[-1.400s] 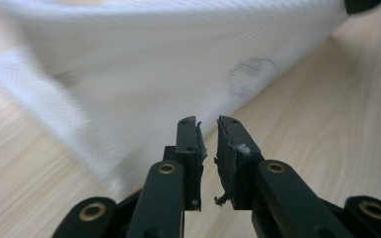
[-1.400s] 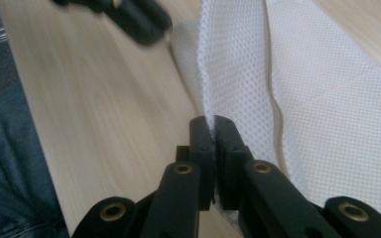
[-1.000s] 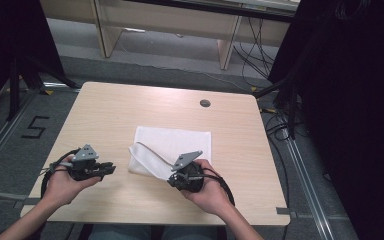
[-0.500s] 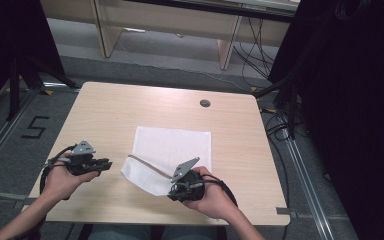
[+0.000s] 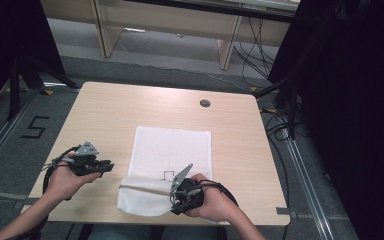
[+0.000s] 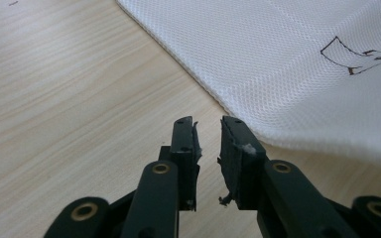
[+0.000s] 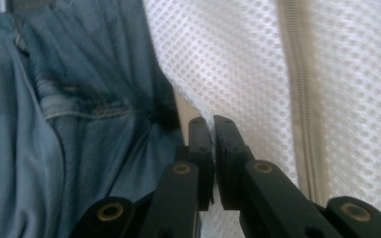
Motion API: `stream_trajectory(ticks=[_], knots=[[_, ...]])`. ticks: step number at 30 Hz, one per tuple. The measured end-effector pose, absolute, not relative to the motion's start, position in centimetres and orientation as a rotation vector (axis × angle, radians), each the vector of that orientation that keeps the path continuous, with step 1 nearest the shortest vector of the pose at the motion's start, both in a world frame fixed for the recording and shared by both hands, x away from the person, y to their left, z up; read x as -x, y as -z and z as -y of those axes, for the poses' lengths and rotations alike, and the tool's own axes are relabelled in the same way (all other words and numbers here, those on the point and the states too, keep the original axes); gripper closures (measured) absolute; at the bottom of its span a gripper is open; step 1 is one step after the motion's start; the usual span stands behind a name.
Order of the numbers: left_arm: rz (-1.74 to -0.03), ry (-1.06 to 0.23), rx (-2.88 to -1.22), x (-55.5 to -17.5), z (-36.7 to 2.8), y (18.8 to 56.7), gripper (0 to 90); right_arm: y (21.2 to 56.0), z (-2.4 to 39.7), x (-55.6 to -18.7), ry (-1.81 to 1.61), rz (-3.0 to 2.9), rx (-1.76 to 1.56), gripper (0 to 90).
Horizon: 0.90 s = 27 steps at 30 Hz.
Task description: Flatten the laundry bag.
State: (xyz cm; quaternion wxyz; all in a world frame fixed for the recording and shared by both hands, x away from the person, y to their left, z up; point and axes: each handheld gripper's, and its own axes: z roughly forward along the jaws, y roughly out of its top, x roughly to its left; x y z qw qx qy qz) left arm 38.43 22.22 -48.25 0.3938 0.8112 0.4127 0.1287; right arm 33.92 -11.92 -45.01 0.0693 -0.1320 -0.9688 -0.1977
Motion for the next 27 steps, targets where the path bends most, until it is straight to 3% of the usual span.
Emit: stream_trajectory(ticks=[27], knots=[[-0.978,-0.337,-2.088,-38.3,-21.0,48.2,74.7,46.9,11.9,-36.2,0.661,2.941,0.606,86.0]])
